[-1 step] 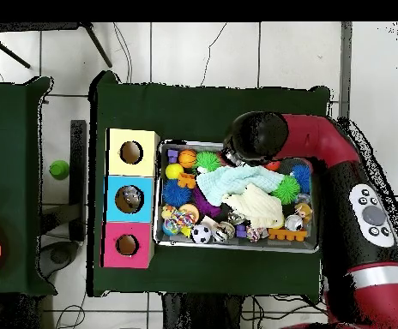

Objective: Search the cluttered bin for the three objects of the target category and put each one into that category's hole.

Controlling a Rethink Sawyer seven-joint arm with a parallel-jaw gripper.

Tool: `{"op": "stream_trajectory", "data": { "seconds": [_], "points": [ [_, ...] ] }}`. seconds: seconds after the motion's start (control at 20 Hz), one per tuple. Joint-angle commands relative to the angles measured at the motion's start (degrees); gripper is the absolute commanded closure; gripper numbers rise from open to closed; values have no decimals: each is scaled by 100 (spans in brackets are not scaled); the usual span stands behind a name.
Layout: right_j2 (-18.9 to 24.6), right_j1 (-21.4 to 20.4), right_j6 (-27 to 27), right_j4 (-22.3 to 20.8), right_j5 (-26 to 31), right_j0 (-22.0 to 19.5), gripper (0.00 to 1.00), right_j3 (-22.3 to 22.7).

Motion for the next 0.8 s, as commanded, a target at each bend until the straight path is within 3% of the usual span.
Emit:
{"op": "stream_trajectory", "data": {
  "seconds": [0.05, 0.8],
  "points": [
    [-209, 625, -99, -457, -119, 210, 0, -276],
    [-671, 867, -585, -1116, 997, 763, 0, -874]
  ]
}}
